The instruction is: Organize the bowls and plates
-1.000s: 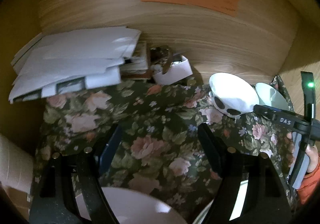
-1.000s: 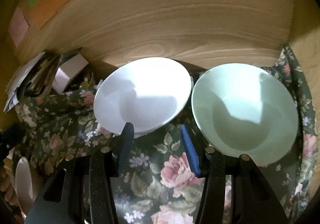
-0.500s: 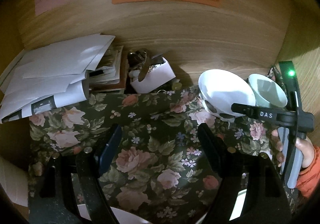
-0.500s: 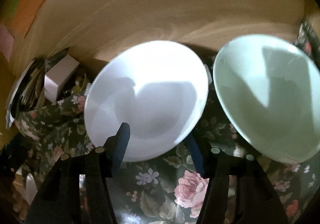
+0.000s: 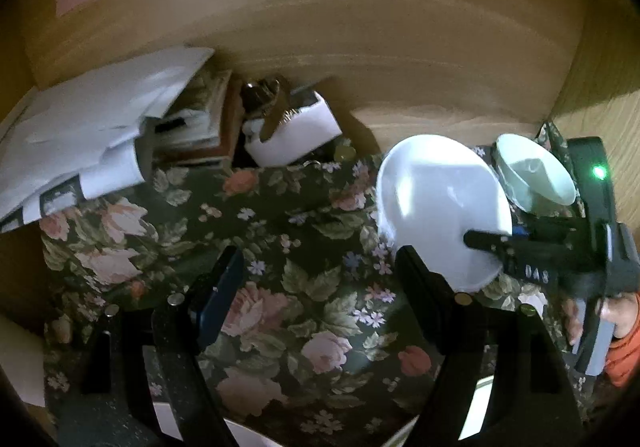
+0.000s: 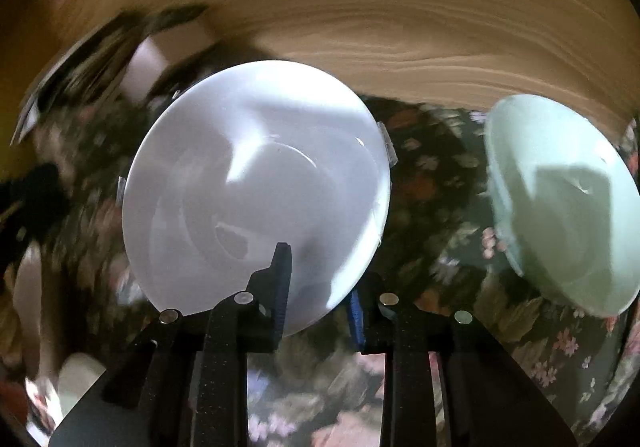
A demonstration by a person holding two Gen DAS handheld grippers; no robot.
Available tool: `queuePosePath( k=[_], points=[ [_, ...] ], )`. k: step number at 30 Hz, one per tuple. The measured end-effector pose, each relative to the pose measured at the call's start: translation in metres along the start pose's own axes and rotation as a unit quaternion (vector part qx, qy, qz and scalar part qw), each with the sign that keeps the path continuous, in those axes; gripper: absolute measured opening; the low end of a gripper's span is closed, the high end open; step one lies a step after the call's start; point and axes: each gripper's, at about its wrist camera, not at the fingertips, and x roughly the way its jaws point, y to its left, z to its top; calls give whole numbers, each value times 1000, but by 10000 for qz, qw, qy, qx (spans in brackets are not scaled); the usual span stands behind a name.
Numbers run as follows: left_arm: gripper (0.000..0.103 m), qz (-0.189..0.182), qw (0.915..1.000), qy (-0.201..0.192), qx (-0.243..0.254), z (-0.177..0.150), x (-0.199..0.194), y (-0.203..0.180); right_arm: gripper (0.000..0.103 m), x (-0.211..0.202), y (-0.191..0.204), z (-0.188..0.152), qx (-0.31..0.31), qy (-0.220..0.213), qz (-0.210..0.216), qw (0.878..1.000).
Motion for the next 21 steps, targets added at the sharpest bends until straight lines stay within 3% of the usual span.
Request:
queuePosePath(
  k=[5, 9, 14, 21],
  points=[
    [78, -214, 9989, 416, 61, -5, 12, -11, 23, -15, 7, -20, -115, 161, 295, 9994],
    [78, -280, 9966, 771, 104, -10, 25, -20, 25, -31, 4, -33, -11, -39, 279, 9996],
    [77, -284, 9939, 1061, 103, -10, 40, -31, 37, -35, -3, -27, 209, -278, 201, 9992],
    [52, -389, 9903, 1331, 129, -11, 56, -40, 37, -19, -2, -28, 483, -262, 357, 9978]
  ],
)
